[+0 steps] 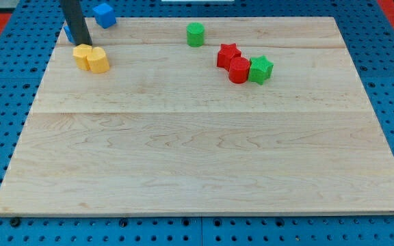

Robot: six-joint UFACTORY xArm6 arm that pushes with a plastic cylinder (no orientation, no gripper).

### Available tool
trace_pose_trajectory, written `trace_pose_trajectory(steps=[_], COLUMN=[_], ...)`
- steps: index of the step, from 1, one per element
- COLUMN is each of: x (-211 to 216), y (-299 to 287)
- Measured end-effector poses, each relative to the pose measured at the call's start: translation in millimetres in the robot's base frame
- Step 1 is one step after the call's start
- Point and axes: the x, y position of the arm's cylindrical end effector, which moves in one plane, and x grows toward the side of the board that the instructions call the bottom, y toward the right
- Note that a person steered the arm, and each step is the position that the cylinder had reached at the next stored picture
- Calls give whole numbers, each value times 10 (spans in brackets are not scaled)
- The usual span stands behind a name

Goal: Place the green circle at the top left side of red star

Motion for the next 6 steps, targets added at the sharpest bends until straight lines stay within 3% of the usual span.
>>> trace_pose_trajectory(steps=[2,3,4,5,6], x=[276,-385,-527,-792,-667], y=[359,799,1769,2326,2992])
